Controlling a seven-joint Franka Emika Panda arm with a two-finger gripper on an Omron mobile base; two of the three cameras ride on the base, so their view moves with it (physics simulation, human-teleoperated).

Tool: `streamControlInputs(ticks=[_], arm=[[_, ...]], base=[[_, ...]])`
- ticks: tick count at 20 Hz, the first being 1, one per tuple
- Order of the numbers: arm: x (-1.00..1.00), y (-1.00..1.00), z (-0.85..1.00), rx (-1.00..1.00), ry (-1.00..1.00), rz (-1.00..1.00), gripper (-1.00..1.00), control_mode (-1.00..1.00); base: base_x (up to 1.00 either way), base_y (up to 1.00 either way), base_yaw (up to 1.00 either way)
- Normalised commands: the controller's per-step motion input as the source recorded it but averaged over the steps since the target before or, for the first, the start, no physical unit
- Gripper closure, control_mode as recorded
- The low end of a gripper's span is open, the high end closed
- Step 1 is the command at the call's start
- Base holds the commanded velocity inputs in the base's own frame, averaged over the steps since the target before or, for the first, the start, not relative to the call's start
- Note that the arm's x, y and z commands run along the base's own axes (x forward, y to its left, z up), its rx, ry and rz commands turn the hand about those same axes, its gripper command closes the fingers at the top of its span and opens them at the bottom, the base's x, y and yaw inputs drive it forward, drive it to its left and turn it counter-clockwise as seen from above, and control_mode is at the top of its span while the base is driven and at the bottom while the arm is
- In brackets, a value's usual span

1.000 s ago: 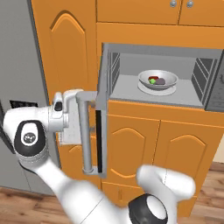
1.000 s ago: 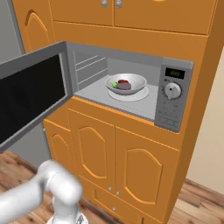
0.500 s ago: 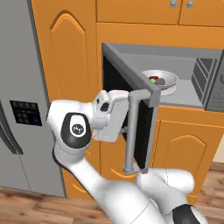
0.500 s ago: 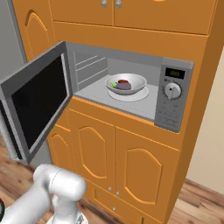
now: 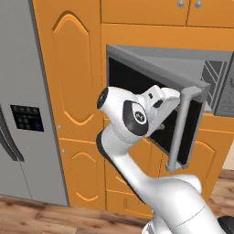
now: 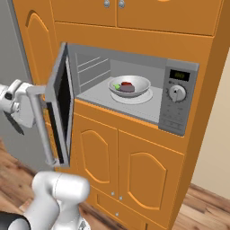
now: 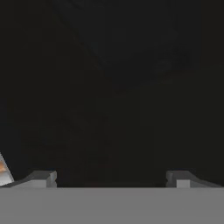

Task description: Place the bowl containing the eggplant and bell pepper in the microwave. Close the microwave door and press the start button to microwave the meal.

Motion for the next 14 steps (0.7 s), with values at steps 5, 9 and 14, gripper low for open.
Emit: streamControlInputs(ticks=[5, 9, 14], arm=[[0.21, -1.0, 0.0, 0.2, -0.12, 0.09, -1.0, -1.0], [0.63, -0.93, -0.03, 0.15, -0.06, 0.17, -1.0, -1.0], [0.72, -0.75, -0.12, 0.07, -0.07, 0.17, -1.0, -1.0]], base=[[0.0, 0.0, 0.0], [0.0, 0.0, 0.0], [0.0, 0.0, 0.0]])
